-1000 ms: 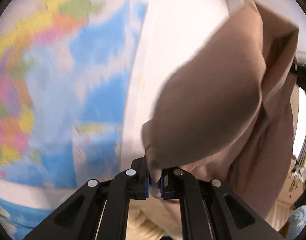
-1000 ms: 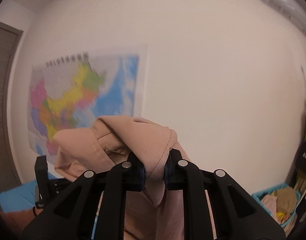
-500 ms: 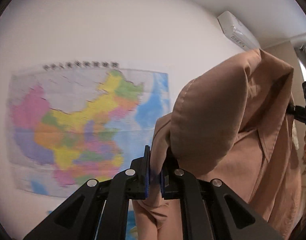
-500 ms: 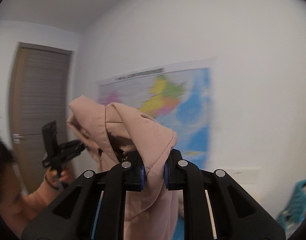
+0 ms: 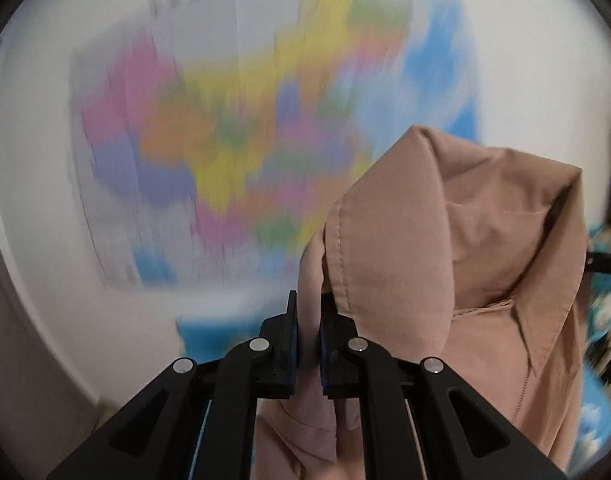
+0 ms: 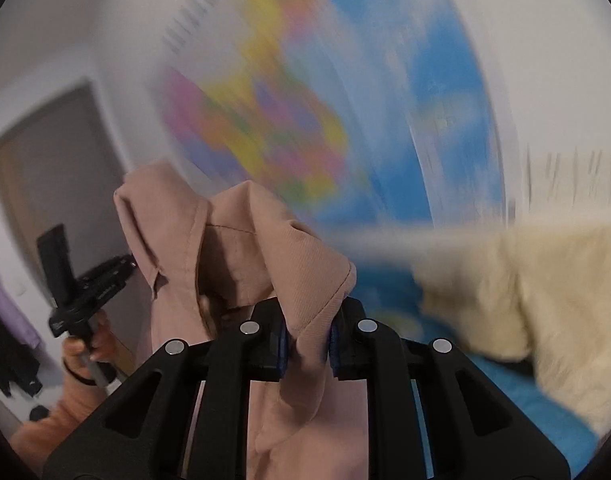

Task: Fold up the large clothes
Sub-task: 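Lift the pink jacket high with both grippers to shake it open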

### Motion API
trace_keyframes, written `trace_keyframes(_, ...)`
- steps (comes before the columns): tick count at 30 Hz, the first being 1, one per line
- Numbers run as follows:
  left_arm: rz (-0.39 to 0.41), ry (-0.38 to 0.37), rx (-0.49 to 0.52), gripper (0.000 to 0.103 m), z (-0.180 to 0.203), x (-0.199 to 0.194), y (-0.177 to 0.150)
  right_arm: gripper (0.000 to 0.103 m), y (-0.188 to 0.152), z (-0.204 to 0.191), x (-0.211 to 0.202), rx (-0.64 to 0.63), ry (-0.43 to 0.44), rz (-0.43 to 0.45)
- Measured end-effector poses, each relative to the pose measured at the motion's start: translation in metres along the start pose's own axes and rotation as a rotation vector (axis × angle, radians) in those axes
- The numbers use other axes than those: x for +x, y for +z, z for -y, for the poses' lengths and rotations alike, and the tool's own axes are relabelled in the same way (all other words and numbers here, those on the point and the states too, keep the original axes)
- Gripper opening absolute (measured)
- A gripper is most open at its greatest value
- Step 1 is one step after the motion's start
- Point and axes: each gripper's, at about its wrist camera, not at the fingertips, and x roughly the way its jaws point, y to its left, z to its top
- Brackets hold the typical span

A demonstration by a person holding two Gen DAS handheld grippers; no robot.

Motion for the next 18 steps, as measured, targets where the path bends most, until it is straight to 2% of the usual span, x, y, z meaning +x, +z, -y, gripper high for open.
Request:
trace_keyframes(1, -0.063, 0.015, 0.001, 0.006, 0.0, 0.032, -0.017, 0.015, -0.009, 0.019, 0.039, 0.035, -0.032, -0.065)
trace_keyframes(3, -0.199, 0.004, -0.02, 0.006, -0.003, 0.1, -0.055, 0.015, -0.03, 0.047, 0.088, 0.088, -0.061, -0.157)
trace_keyframes(5, -0.275, 0.032, -0.025, 0.006, -0.005, 0.146, -0.08, 0.015, -0.046, 0.069, 0.128, 0.124, -0.099, -0.23)
trace_keyframes(8, -0.331, 0.007, -0.059, 0.006, -0.011, 0.179, -0.1, 0.015, -0.053, 0.09, 0.163, 0.159, -0.132, -0.259)
trace_keyframes(12, -0.381, -0.041, -0.103, 0.006, -0.018, 0.197, -0.096, 0.015, -0.046, 0.105, 0.173, 0.196, -0.143, -0.265)
trace_keyframes(18, -0.412, -0.057, -0.138, 0.006, -0.029, 0.238, -0.072, 0.015, -0.029, 0.116, 0.2, 0.198, -0.168, -0.239)
